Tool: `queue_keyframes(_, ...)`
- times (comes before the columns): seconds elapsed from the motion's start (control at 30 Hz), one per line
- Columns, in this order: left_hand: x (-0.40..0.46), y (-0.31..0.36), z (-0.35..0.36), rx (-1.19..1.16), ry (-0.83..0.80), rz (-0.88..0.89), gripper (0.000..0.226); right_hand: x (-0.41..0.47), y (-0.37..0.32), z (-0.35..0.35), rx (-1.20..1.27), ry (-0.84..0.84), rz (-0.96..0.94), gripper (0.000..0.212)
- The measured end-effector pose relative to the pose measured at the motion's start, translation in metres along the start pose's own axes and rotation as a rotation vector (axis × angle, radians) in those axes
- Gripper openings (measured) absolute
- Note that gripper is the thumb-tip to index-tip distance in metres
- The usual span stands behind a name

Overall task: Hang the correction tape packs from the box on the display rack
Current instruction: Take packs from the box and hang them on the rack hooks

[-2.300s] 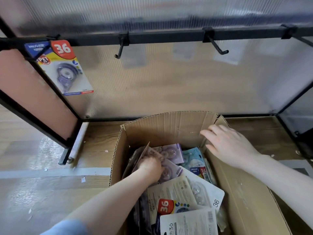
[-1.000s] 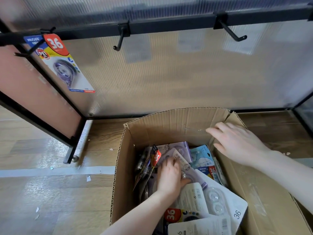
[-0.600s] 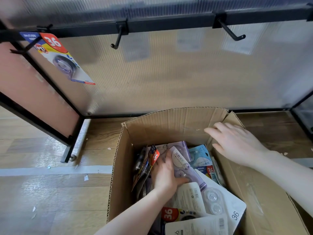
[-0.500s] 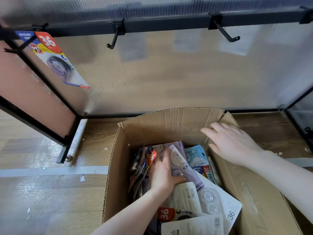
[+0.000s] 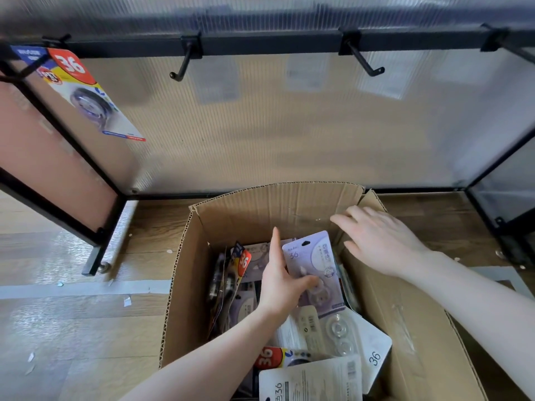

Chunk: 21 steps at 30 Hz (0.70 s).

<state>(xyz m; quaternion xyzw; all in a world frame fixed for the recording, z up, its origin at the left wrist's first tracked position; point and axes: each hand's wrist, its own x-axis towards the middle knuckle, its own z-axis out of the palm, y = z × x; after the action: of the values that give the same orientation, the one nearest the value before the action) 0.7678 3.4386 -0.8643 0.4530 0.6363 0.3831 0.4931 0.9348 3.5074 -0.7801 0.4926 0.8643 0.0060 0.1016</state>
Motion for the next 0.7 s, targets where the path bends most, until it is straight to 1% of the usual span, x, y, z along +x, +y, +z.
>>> queue_keyframes(0.03, 0.001, 0.001, -0.001, -0.028, -0.003, -0.034, 0.108, -0.001, 0.000, 0.000, -0.001, -0.003, -0.001, 0.047)
queue_keyframes(0.07, 0.002, 0.000, -0.002, -0.040, 0.001, -0.056, 0.095, -0.002, 0.000, 0.000, 0.001, -0.006, -0.003, 0.046)
queue_keyframes(0.13, 0.006, 0.000, -0.003, -0.012, 0.008, -0.077, 0.060, -0.003, 0.000, -0.001, 0.016, -0.007, -0.006, 0.046)
queue_keyframes(0.17, 0.007, 0.003, -0.004, 0.005, 0.004, -0.079, 0.047, -0.003, 0.000, -0.001, 0.021, -0.006, -0.010, 0.046)
queue_keyframes(0.23, 0.011, 0.014, -0.009, 0.007, -0.015, -0.062, 0.033, -0.005, -0.001, -0.001, 0.020, 0.001, -0.014, 0.044)
queue_keyframes(0.33, 0.017, 0.032, -0.021, -0.004, -0.017, -0.033, 0.029, -0.008, -0.001, -0.003, 0.015, 0.026, -0.012, 0.042)
queue_keyframes(0.43, 0.024, 0.040, -0.036, 0.005, 0.001, -0.027, 0.033, -0.013, -0.002, -0.006, 0.036, 0.046, -0.023, 0.038)
queue_keyframes(0.53, 0.025, 0.044, -0.050, 0.020, 0.006, -0.015, 0.033, -0.015, -0.008, -0.004, 0.040, 0.035, -0.089, 0.034)
queue_keyframes(0.7, 0.020, 0.054, -0.070, 0.071, 0.002, 0.018, 0.029, -0.018, -0.026, 0.003, 0.038, 0.028, -0.212, 0.034)
